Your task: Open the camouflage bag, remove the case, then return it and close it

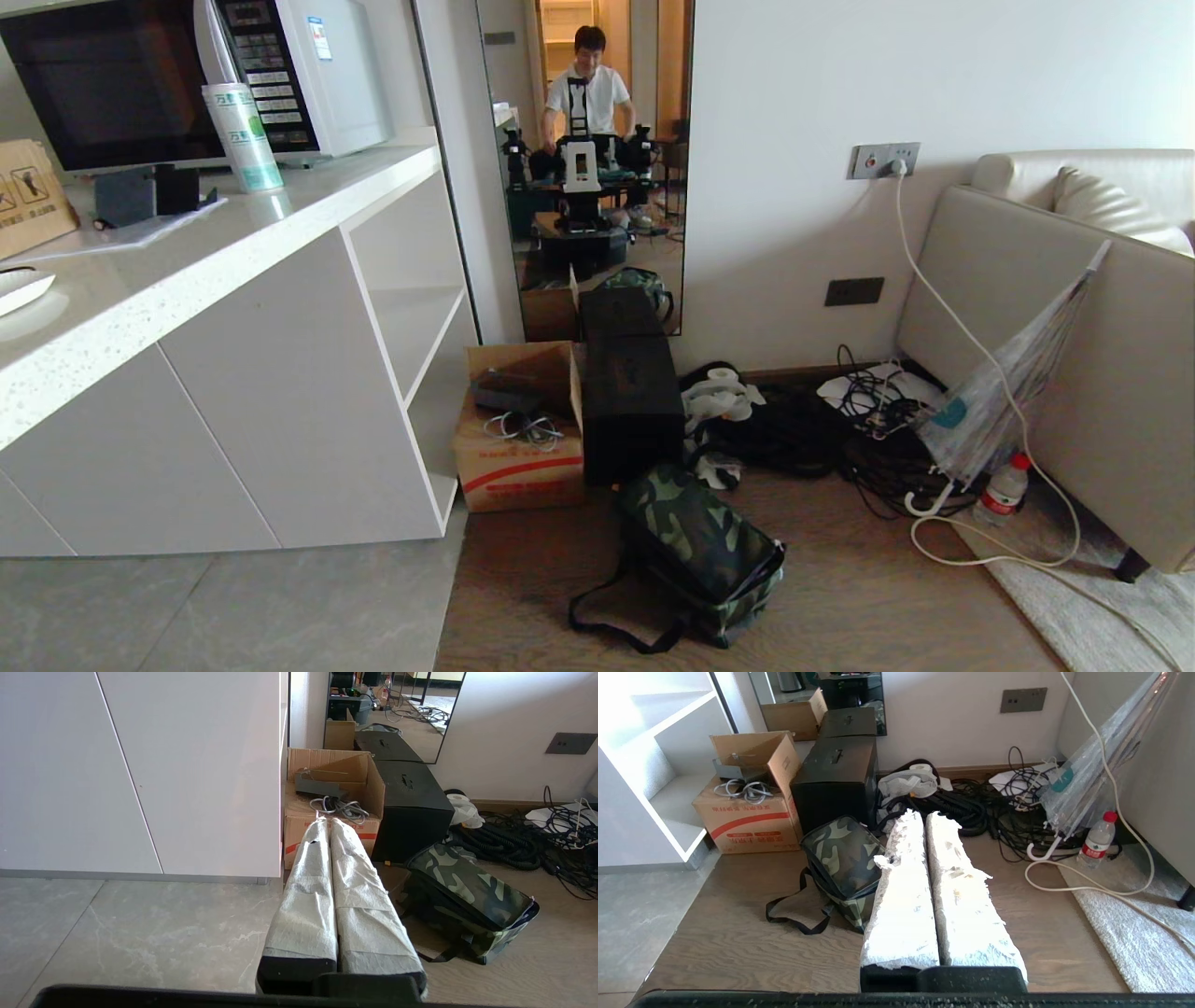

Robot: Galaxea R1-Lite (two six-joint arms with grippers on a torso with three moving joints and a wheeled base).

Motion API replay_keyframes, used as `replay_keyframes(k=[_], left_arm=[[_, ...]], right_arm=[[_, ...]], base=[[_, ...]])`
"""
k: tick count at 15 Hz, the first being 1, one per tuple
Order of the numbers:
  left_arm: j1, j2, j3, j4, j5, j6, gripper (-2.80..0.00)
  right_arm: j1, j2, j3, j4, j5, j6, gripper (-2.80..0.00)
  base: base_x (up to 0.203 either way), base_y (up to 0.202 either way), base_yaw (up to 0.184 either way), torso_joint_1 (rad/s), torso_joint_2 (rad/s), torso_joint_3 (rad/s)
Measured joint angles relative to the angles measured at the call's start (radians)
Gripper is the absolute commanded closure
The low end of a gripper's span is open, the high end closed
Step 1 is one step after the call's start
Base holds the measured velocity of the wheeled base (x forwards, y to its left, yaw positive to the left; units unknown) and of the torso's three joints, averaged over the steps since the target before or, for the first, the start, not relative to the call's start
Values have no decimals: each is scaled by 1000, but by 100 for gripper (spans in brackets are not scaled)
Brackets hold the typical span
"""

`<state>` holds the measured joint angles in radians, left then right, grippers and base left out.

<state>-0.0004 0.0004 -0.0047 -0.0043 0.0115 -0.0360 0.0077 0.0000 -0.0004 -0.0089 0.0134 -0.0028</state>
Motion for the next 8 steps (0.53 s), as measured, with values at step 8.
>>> replay_keyframes(k=[8], left_arm=[[0, 0, 0, 0, 2, 10, 0]], right_arm=[[0, 0, 0, 0, 0, 0, 0]], base=[[0, 0, 0, 0, 0, 0]])
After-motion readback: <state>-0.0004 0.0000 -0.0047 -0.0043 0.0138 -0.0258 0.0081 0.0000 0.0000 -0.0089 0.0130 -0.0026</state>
